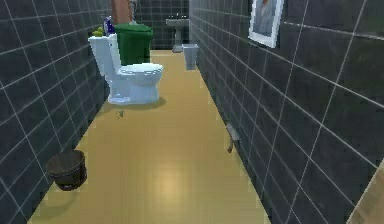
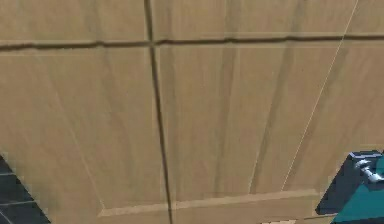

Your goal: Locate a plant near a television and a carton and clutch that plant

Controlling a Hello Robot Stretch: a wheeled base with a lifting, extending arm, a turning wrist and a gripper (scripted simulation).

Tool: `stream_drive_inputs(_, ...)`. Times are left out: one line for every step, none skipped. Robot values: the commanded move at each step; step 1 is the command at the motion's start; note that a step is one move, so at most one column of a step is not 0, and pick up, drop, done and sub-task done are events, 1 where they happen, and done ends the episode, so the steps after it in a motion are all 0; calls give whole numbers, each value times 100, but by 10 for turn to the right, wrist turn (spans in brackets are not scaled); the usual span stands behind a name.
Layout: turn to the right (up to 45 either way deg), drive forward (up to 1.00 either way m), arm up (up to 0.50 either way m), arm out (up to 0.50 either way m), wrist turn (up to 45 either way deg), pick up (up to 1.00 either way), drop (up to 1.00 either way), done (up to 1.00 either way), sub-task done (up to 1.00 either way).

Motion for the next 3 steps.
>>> stream_drive_inputs(0,100,0,0,0,0,0,0,0)
stream_drive_inputs(0,100,0,0,0,0,0,0,0)
stream_drive_inputs(0,100,0,0,0,0,0,0,0)
